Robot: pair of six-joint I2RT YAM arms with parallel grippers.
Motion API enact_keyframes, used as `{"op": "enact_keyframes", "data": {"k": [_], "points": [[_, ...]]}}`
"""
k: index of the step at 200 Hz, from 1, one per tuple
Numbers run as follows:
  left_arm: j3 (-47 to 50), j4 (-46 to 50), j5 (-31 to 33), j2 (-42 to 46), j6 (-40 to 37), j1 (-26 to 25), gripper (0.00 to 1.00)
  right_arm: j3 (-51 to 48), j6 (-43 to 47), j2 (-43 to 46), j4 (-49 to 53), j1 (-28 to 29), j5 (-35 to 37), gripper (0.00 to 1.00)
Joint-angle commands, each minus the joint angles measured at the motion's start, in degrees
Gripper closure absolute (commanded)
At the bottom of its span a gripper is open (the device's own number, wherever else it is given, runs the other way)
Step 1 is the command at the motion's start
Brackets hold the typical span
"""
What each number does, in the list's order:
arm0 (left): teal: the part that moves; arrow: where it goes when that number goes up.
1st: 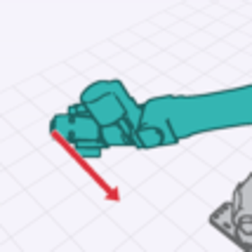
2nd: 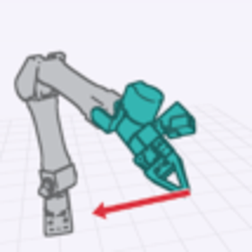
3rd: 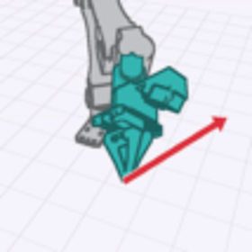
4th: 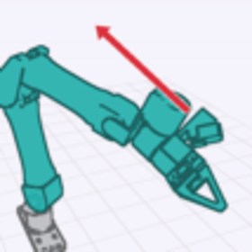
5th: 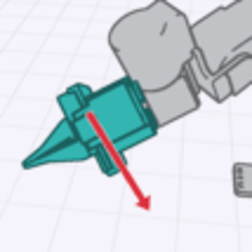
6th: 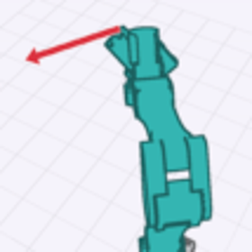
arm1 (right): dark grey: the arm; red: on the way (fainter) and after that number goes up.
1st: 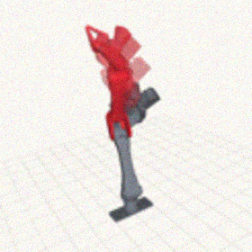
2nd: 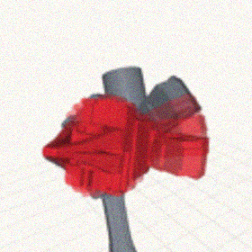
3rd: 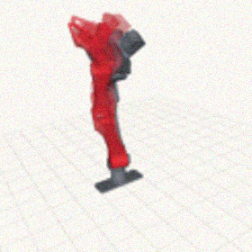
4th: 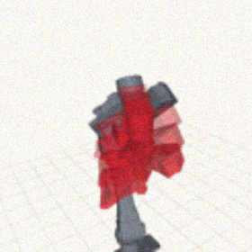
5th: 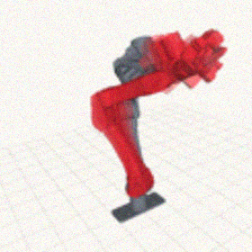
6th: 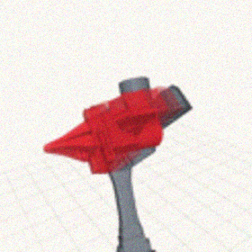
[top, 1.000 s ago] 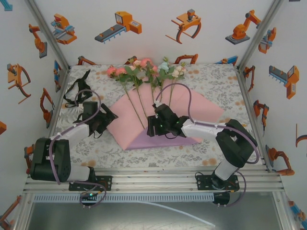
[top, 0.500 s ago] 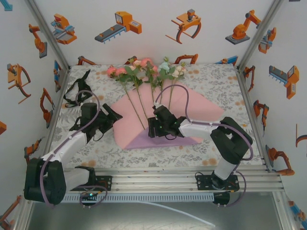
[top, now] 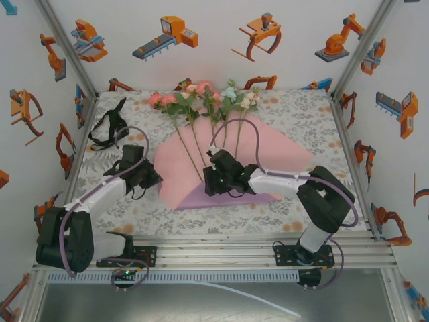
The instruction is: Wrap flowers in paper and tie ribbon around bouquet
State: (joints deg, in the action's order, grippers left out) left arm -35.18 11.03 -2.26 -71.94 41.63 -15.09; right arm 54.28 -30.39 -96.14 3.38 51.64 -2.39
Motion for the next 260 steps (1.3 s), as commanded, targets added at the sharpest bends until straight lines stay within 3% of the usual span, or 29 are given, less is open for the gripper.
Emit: {"op": "enact_keyframes", "data": {"k": [1, 30, 54, 91, 142, 182, 260], "points": [[-2.6, 3.4, 1.1, 2.0, 0.7, -0.2, 0.9, 2.3, 1.2, 0.3, 0.8, 0.6, -1.4, 0.61], [-4.6, 5.2, -0.5, 2.9, 3.4, -0.1, 0.97, 3.2, 1.1, -2.5, -1.2, 1.1, -4.2, 0.81], [-6.2, 5.9, -2.8, 3.6, 6.1, 0.2, 1.0, 3.2, 1.3, -4.8, -2.2, 1.1, -4.0, 0.88], [-9.4, 6.0, -7.9, 2.1, 11.1, 1.4, 1.0, 2.7, 1.4, -7.6, -3.2, 1.1, -3.8, 0.89], [-11.2, -4.0, -18.0, -2.1, 20.8, 2.3, 1.0, 2.0, 2.0, -7.1, -3.3, 1.1, -3.6, 0.83], [-12.5, -4.0, -16.3, -3.2, 20.5, 2.3, 1.0, 2.5, 2.3, -1.5, -1.7, 1.0, -4.4, 0.75], [-12.0, -2.0, -15.0, -1.7, 19.0, 3.0, 1.0, -4.4, -0.7, 3.5, -1.1, 2.2, -7.3, 0.84]]}}
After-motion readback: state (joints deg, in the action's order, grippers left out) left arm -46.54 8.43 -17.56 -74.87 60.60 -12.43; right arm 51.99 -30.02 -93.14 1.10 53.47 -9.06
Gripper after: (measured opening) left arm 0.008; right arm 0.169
